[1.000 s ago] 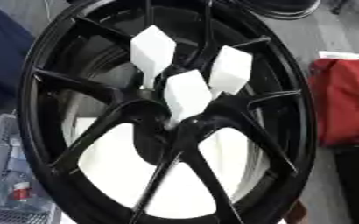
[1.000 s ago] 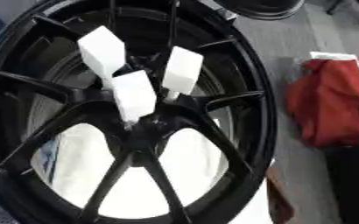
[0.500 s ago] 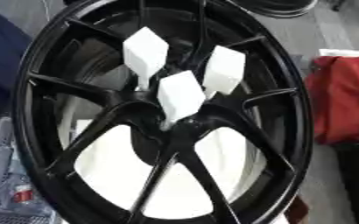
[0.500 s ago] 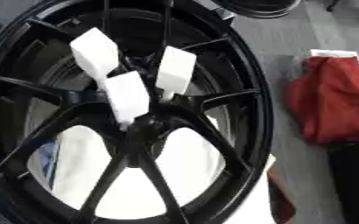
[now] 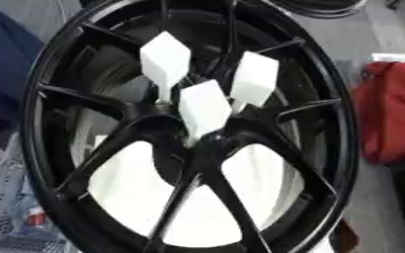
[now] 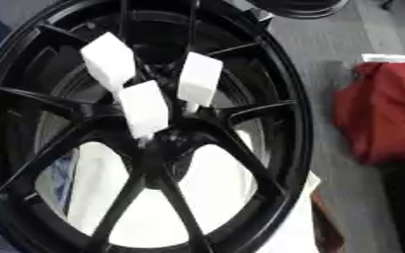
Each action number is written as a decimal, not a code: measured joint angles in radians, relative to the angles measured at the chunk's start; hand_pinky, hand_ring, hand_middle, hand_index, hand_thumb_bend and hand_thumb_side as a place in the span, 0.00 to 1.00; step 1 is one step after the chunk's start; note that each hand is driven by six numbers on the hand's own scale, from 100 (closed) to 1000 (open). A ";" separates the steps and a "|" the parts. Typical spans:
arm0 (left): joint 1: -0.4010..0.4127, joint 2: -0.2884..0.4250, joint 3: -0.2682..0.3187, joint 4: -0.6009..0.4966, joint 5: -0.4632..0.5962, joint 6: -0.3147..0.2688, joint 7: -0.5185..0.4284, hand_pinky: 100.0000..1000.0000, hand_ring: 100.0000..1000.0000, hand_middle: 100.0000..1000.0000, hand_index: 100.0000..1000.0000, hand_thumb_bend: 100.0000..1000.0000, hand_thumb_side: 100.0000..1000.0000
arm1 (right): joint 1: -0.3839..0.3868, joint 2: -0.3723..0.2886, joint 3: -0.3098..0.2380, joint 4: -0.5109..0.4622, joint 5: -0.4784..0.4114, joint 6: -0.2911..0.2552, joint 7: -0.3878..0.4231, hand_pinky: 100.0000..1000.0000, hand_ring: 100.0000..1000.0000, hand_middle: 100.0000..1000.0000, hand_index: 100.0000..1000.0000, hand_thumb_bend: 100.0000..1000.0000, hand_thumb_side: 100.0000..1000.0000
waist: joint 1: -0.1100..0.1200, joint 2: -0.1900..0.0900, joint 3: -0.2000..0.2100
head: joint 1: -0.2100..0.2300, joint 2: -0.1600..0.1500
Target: Pull the pin out of the wheel hub.
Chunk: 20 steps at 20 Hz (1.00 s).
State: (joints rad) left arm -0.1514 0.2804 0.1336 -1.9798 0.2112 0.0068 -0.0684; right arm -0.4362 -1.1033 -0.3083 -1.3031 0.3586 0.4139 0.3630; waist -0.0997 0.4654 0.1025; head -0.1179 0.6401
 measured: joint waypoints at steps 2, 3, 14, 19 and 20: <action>0.000 -0.005 0.000 0.000 0.000 0.000 0.000 1.00 0.52 0.70 0.87 0.05 0.98 | 0.020 0.029 -0.004 0.000 -0.003 0.007 -0.028 0.78 0.72 0.48 0.70 0.00 0.03 | 0.006 0.003 -0.001 | 0.002 -0.001; 0.000 -0.008 0.000 0.000 0.000 0.000 0.000 1.00 0.52 0.70 0.87 0.05 0.98 | 0.028 0.043 -0.006 -0.001 -0.008 0.009 -0.041 0.80 0.79 0.67 0.78 0.00 0.03 | 0.009 0.004 -0.001 | 0.003 -0.001; -0.001 -0.016 0.000 0.000 0.000 0.001 0.000 1.00 0.53 0.70 0.87 0.06 0.98 | 0.064 0.095 -0.037 -0.081 -0.074 -0.022 -0.160 0.85 0.86 0.83 0.89 0.00 0.02 | 0.017 0.008 -0.007 | 0.009 -0.002; -0.001 -0.016 0.000 0.000 0.001 0.002 -0.001 1.00 0.53 0.70 0.87 0.06 0.98 | 0.064 0.096 -0.037 -0.102 -0.088 -0.025 -0.183 0.85 0.87 0.83 0.90 0.00 0.03 | 0.017 0.007 -0.008 | 0.009 -0.002; -0.001 -0.016 0.000 0.000 0.001 0.002 -0.002 1.00 0.53 0.70 0.87 0.06 0.98 | 0.064 0.096 -0.037 -0.104 -0.089 -0.025 -0.186 0.85 0.87 0.83 0.90 0.00 0.03 | 0.017 0.007 -0.008 | 0.009 -0.002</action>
State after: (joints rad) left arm -0.1520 0.2644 0.1335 -1.9798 0.2124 0.0090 -0.0699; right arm -0.3722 -1.0076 -0.3453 -1.4071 0.2696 0.3893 0.1773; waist -0.0824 0.4725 0.0947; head -0.1089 0.6380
